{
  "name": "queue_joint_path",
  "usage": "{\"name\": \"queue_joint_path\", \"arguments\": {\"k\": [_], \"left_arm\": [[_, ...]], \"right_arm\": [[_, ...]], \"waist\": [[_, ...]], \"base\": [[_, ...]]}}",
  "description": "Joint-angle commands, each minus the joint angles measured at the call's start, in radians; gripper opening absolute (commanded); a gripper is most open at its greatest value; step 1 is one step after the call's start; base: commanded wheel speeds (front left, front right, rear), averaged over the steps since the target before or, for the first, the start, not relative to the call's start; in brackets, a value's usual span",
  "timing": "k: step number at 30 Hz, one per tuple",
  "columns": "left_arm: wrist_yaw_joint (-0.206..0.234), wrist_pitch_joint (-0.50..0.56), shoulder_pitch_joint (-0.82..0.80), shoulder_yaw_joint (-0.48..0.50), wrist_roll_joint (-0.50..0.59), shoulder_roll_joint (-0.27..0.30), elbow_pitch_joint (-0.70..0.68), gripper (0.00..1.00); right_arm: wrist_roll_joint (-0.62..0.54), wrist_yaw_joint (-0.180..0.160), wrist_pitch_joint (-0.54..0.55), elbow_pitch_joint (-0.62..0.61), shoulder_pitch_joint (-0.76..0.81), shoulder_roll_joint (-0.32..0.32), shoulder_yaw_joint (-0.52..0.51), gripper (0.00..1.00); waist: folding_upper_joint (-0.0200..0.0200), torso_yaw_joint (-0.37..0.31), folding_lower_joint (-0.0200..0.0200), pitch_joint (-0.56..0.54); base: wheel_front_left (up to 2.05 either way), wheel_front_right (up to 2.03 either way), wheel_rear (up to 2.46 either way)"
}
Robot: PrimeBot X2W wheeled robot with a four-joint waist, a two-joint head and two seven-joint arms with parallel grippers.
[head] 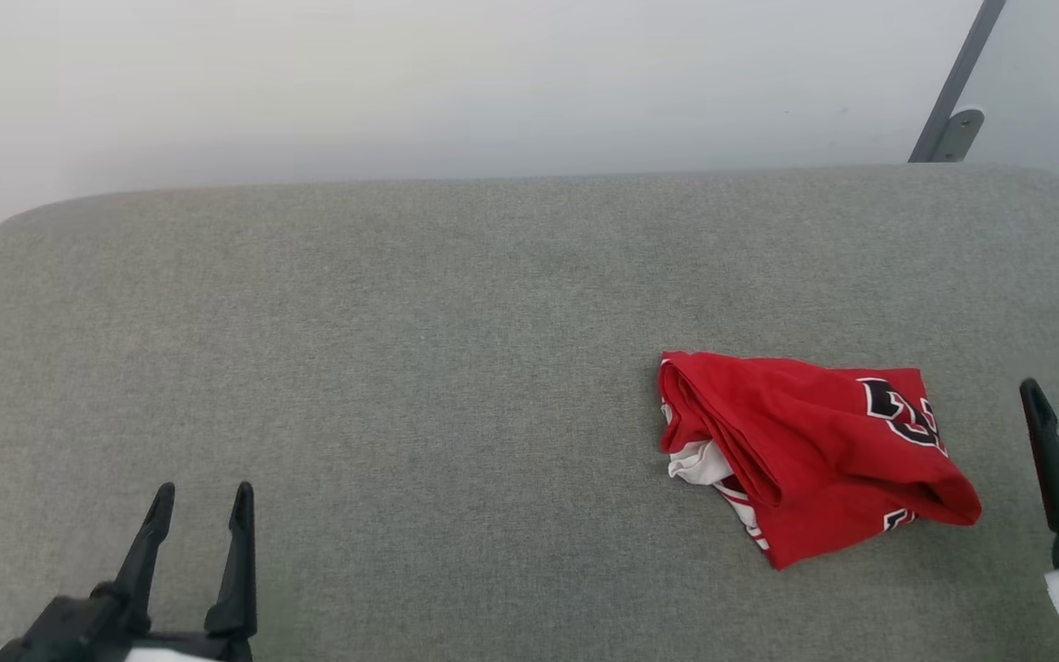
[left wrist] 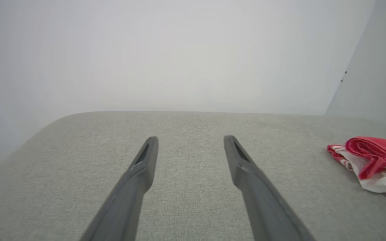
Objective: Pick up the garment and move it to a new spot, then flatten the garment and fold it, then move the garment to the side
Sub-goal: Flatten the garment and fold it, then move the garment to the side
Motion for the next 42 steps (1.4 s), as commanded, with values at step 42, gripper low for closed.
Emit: {"name": "queue_joint_path", "arguments": {"k": [42], "left_arm": [[-0.001,-0.005,-0.177,-0.054,0.041,0.006,-0.071,1.00]], "right_arm": [[0.171,0.000,0.822,0.011,-0.237,-0.162,0.084,1.00]], "waist": [[-0.0001,0.033,0.0000,0.248]], "base": [[0.00,0.00,0.00]]}}
